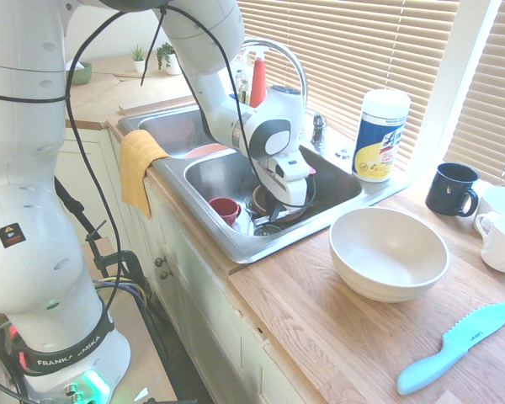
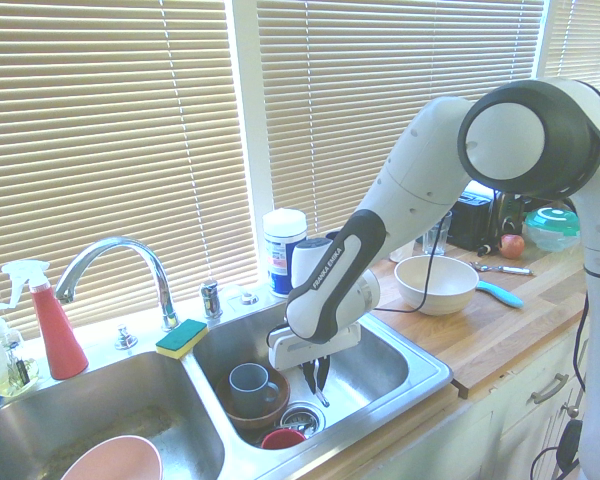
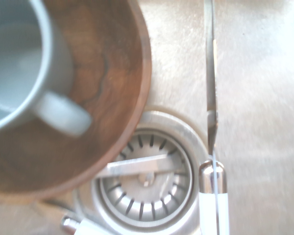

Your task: Put the knife into the sink

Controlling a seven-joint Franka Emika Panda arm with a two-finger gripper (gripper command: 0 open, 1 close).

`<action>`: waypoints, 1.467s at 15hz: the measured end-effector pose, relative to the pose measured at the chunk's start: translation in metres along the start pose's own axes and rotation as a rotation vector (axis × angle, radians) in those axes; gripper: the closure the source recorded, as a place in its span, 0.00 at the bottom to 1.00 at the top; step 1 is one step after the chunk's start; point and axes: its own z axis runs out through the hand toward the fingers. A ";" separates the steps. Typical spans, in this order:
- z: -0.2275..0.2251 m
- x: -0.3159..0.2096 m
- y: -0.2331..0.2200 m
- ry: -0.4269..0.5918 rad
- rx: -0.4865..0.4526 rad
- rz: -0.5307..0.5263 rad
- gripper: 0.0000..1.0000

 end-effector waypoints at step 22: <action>0.060 -0.004 -0.016 -0.051 -0.043 0.019 0.00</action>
